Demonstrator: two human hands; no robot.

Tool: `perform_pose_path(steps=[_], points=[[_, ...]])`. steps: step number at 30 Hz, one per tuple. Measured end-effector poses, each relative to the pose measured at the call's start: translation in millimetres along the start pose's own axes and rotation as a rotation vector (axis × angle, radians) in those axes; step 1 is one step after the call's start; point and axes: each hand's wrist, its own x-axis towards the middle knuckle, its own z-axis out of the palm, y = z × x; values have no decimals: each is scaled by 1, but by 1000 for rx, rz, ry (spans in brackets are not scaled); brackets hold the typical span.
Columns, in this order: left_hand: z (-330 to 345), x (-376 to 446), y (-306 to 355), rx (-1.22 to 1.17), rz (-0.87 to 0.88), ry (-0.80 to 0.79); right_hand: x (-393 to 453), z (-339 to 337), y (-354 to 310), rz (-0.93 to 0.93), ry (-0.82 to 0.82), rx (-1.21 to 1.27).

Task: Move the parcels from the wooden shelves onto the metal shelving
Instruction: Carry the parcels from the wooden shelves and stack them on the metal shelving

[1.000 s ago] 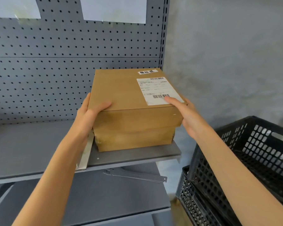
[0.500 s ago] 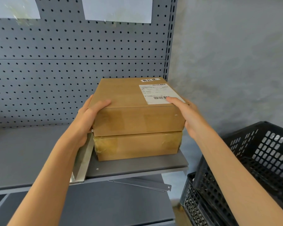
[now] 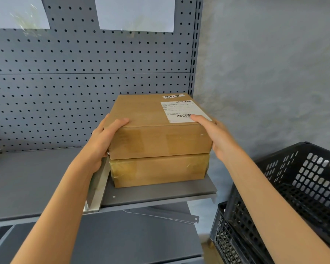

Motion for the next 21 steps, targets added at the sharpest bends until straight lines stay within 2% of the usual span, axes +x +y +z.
perform_pose_path(steps=[6,13,17,21], points=[[4,-5,2,-15,-17,46,-9,1,-6,-14,13,-25],[5,-27,3,97,143,179,-26,-3,-6,-218,60,-233],[9,-60,4,382,306,279,-49,0,-2,-423,70,-391],[11,-95,-4,842,476,438,-74,8,15,-672,135,-766]])
